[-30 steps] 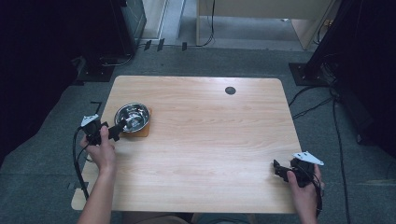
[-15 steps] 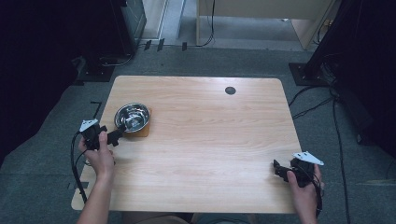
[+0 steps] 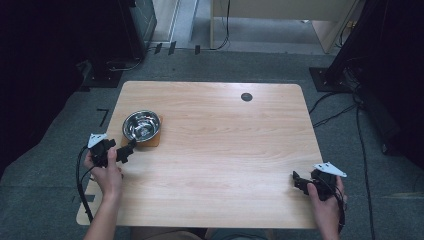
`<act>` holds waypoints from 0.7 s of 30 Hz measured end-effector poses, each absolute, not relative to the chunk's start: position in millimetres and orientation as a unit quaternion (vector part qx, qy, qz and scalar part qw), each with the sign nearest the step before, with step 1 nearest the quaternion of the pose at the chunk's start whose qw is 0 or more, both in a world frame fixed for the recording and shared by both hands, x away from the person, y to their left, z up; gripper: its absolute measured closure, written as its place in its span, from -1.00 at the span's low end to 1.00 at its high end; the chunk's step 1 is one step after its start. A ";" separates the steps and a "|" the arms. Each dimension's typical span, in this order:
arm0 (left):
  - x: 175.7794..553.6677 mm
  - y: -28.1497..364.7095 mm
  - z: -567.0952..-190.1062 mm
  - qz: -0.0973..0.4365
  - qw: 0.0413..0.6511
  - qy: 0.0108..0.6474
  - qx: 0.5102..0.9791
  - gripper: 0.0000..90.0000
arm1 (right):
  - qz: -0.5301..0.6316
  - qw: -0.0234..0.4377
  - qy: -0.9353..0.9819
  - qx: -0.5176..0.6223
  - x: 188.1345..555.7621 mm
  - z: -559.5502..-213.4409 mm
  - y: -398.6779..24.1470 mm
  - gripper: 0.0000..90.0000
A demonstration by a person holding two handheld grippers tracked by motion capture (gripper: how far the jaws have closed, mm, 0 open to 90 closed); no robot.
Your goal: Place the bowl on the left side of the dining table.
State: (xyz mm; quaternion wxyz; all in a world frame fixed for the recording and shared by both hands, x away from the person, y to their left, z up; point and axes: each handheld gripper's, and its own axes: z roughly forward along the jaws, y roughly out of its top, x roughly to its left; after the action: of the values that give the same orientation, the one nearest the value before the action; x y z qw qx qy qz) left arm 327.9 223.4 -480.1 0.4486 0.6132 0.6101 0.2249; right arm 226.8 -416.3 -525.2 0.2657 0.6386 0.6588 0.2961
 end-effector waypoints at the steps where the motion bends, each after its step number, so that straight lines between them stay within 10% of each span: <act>1: 327.1 223.1 -480.4 0.223 0.448 0.609 0.615 -0.79 | 0.296 0.266 0.659 0.639 226.9 -525.2 -416.3 -0.75; 21: 302.0 213.9 -485.7 0.222 0.449 0.580 0.642 -0.79 | 0.296 0.266 0.659 0.638 226.8 -525.2 -416.3 -0.75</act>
State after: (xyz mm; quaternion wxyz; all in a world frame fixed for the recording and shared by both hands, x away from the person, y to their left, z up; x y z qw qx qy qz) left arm 302.0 213.9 -485.7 0.4492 0.6422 0.5803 0.2216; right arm 226.8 -416.3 -525.2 0.2657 0.6385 0.6588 0.2961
